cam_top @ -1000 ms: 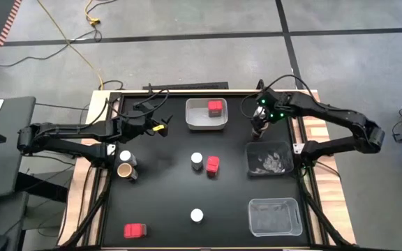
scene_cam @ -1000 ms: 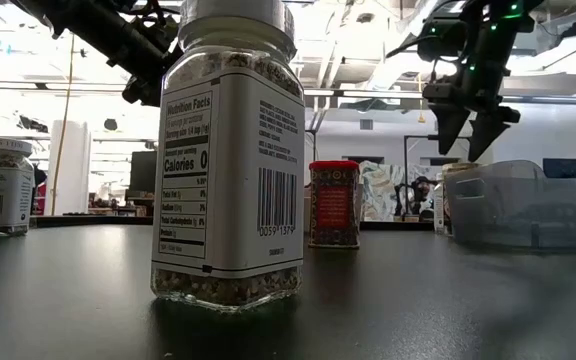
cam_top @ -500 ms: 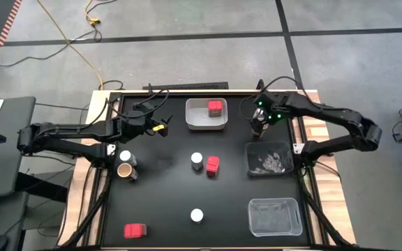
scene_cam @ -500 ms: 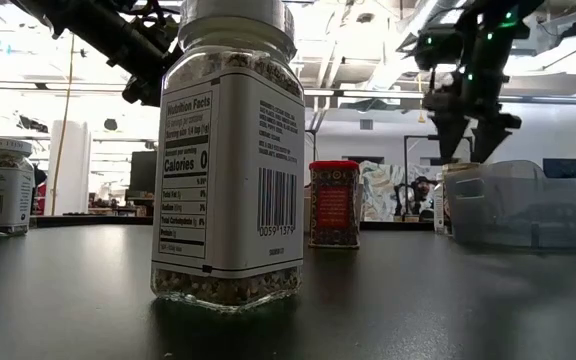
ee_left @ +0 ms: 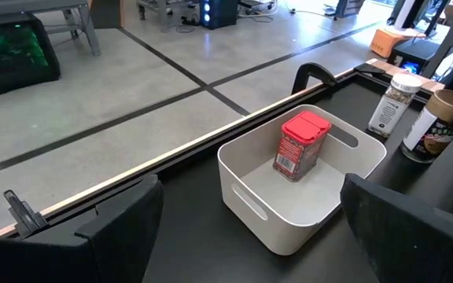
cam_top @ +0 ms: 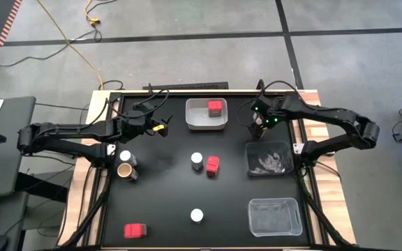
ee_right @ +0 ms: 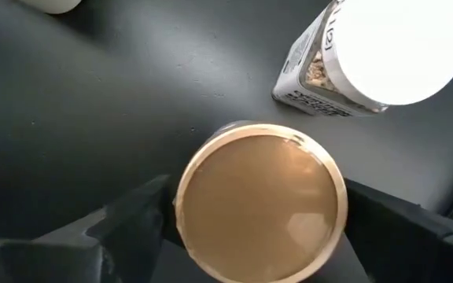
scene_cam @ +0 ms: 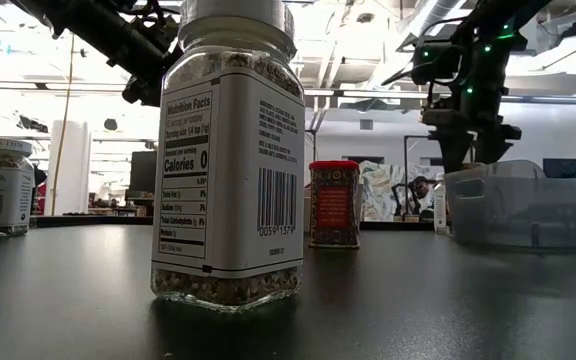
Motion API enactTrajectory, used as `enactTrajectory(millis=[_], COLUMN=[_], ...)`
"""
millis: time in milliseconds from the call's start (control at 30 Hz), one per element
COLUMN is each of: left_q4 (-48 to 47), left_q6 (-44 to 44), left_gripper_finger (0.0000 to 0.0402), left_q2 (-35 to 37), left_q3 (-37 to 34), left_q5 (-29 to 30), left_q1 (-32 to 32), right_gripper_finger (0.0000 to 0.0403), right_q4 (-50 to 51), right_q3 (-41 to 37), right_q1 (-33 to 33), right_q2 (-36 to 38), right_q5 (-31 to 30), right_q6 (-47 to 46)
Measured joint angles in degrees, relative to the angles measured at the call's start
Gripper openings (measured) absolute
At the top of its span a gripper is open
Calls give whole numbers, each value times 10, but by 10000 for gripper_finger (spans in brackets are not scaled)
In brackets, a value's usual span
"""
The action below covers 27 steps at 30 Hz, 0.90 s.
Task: Sort spices by type
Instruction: Put the top golden seasoning bottle into the black bin
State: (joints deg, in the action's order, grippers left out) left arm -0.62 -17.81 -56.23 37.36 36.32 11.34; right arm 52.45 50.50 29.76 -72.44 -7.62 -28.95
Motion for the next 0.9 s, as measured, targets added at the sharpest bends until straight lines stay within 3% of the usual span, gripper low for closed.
enactTrajectory(millis=[233, 433, 667, 900], left_q4=[0, 0, 1, 1], left_q6=[0, 0, 0, 0], left_gripper_finger=[371, 371, 371, 371], left_q2=[0, 0, 0, 0], left_q3=[0, 0, 0, 0], left_q5=[0, 0, 0, 0], left_q1=[0, 0, 0, 0], right_gripper_finger=[303, 303, 303, 303], right_q4=[8, 25, 116, 229], right_q3=[0, 10, 100, 149], right_q1=[0, -1, -20, -91], right_q2=[0, 5, 58, 127], right_q5=[0, 0, -14, -19], right_q6=[3, 3, -11, -47])
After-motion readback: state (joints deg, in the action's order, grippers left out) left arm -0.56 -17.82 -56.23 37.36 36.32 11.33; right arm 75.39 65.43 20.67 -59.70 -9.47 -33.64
